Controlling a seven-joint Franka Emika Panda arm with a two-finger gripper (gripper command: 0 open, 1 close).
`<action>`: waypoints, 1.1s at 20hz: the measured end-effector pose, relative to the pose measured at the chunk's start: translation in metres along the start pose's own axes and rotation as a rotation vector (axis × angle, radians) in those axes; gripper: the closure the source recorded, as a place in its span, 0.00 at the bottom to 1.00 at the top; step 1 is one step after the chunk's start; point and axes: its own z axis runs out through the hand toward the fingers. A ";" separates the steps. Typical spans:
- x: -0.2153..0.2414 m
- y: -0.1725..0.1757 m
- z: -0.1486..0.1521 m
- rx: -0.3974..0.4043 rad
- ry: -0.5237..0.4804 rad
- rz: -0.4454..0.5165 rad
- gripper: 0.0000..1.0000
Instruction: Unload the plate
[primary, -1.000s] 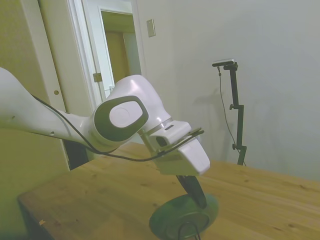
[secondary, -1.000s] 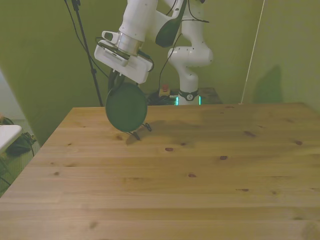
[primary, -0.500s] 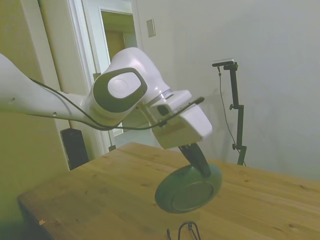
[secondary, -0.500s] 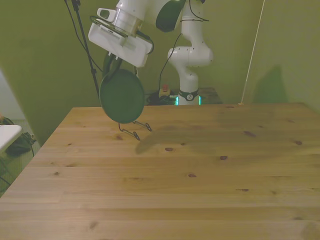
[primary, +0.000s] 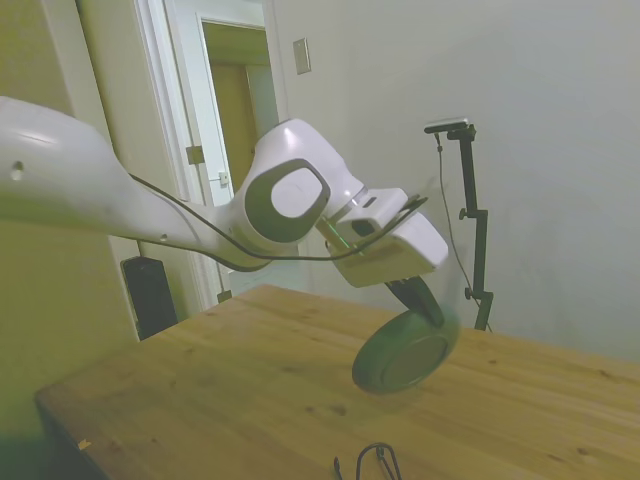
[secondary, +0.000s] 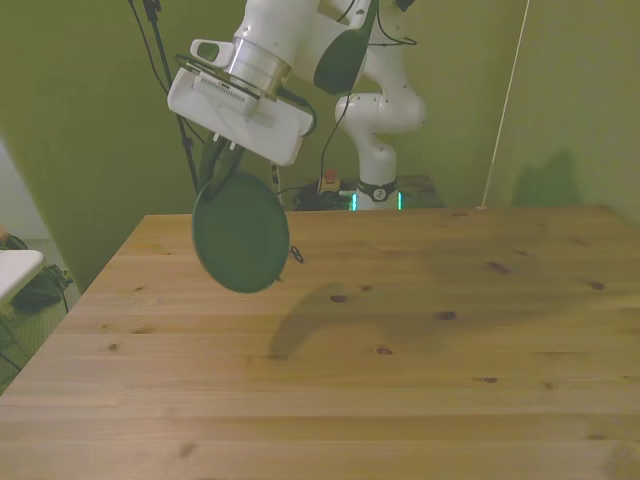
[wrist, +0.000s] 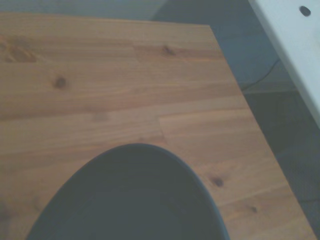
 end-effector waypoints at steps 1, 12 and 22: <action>-0.001 -0.009 0.006 0.017 0.010 0.018 1.00; -0.036 -0.046 0.093 0.070 0.058 0.269 1.00; -0.073 -0.015 0.169 -0.049 0.050 0.302 1.00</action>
